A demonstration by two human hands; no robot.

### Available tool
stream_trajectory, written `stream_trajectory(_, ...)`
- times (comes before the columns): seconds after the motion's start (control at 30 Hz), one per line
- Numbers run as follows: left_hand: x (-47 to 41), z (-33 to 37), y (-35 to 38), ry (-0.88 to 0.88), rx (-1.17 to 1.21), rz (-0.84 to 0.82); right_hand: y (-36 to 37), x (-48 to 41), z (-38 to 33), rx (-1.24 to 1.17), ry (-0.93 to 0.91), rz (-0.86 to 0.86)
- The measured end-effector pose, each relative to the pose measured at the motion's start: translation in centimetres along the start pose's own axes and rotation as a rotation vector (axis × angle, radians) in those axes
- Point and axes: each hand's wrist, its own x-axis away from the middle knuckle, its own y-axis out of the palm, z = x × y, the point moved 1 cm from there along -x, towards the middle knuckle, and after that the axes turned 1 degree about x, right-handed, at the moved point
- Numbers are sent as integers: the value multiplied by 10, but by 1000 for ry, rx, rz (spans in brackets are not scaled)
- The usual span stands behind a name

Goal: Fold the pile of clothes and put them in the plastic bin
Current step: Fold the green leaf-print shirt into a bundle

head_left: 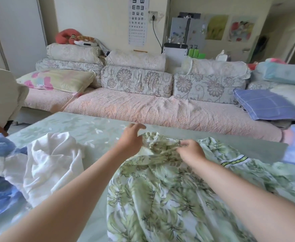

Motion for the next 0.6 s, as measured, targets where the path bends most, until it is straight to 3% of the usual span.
stream_trajectory(0.1,10,-18,26,-17,-247,-436,-5,2,26,255,-17,23)
stream_trajectory(0.2,17,-28,37,-11,-433,-668,0,5,30,371,-224,40)
stream_trajectory(0.3,19,-32,43,30,-493,-695,17,4,18,375,-456,-8)
stream_trajectory(0.37,20,-30,40,77,-499,-659,30,1,5,390,-505,-29)
stream_trajectory(0.5,25,-37,29,158,-571,-568,48,-18,-5,605,-401,13)
stream_trajectory(0.6,30,-51,22,207,-687,-646,43,-29,-5,477,-226,48)
